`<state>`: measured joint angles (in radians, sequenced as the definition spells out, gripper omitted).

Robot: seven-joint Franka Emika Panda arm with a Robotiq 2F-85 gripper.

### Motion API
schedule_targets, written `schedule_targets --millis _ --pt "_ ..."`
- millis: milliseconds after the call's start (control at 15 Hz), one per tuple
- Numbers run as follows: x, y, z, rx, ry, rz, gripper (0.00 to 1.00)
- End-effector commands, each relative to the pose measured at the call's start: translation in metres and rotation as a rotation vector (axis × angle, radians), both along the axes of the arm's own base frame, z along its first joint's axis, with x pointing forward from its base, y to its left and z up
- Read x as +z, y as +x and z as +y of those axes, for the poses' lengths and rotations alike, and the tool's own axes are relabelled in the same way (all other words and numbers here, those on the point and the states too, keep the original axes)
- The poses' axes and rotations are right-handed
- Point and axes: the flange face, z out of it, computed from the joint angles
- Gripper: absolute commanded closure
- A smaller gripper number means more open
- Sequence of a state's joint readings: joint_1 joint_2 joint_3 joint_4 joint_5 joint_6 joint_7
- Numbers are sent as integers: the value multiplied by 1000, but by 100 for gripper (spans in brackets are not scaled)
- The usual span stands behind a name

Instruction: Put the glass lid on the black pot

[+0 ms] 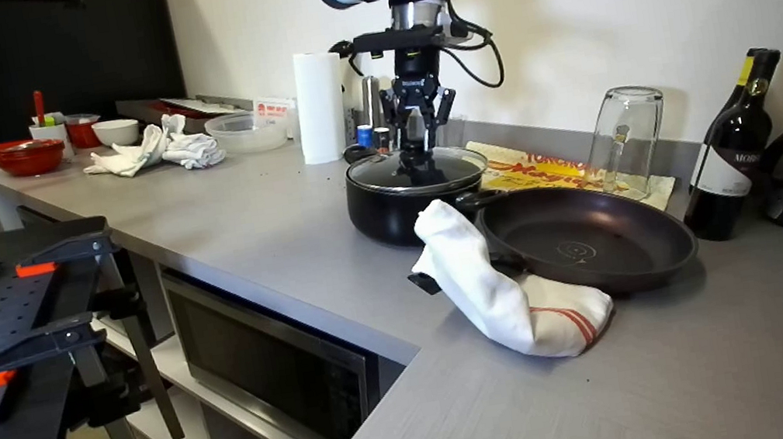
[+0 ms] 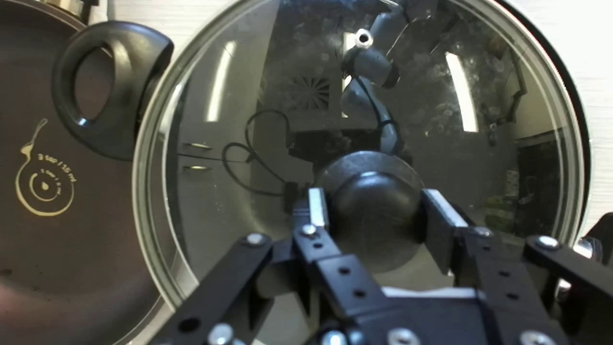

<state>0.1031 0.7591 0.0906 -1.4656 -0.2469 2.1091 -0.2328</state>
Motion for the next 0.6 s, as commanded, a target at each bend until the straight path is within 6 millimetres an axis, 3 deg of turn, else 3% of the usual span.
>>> schedule_targets --millis 0,533 --pt "15 3 11 20 9 9 75" --pt "0 -5 20 44 53 25 75"
